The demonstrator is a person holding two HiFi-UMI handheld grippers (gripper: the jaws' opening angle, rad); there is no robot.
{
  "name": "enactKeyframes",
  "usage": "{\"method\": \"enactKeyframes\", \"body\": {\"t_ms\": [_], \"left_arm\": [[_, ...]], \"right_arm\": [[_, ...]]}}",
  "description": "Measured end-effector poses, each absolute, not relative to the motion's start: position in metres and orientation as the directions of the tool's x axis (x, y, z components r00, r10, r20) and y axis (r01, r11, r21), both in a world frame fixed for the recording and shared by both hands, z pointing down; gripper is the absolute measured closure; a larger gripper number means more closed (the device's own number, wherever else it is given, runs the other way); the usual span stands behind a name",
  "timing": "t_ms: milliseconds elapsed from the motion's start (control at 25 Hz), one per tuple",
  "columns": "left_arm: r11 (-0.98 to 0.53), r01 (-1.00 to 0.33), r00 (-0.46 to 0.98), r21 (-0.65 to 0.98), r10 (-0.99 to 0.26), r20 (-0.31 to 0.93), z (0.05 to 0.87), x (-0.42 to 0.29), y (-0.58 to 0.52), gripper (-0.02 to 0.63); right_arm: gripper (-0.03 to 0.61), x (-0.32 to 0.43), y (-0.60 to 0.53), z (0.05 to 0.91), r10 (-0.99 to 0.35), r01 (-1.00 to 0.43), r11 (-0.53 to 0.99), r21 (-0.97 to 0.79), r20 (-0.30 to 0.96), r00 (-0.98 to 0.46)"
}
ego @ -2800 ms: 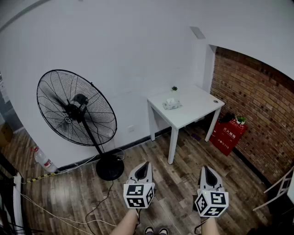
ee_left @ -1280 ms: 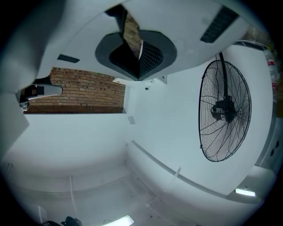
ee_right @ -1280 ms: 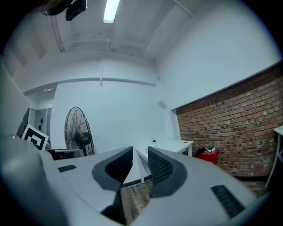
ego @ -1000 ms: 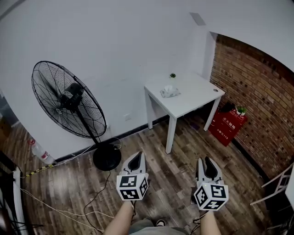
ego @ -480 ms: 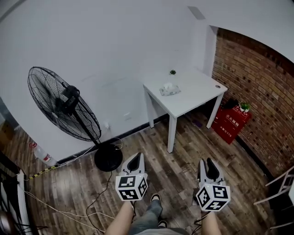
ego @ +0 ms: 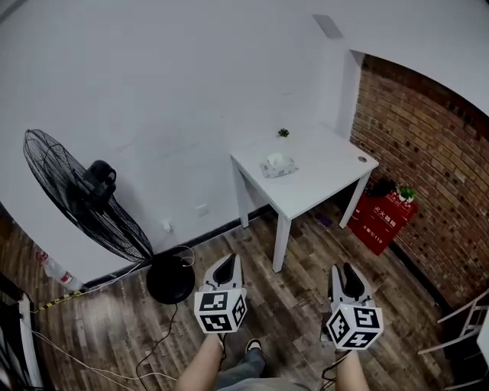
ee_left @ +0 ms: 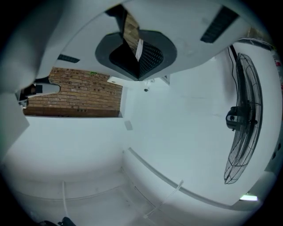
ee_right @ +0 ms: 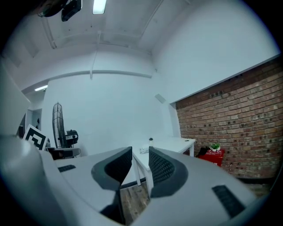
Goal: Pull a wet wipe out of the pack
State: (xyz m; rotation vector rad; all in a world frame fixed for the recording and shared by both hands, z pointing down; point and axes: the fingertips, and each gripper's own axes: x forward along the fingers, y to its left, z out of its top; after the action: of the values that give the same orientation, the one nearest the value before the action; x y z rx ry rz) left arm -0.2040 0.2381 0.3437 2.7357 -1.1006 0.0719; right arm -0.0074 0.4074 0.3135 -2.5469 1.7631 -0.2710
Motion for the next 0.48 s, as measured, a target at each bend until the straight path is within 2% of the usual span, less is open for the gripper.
{"method": "enactKeyframes", "body": {"t_ms": [480], "left_arm": [[-0.731,-0.666,0.745,0.145,-0.657,0.112,0.337,-0.164,0.106,0.614]], "right_arm": [[0.46,0.047,0.303,0.304,-0.904,-0.897,-0.425,-0.124,0.108,0.413]]}}
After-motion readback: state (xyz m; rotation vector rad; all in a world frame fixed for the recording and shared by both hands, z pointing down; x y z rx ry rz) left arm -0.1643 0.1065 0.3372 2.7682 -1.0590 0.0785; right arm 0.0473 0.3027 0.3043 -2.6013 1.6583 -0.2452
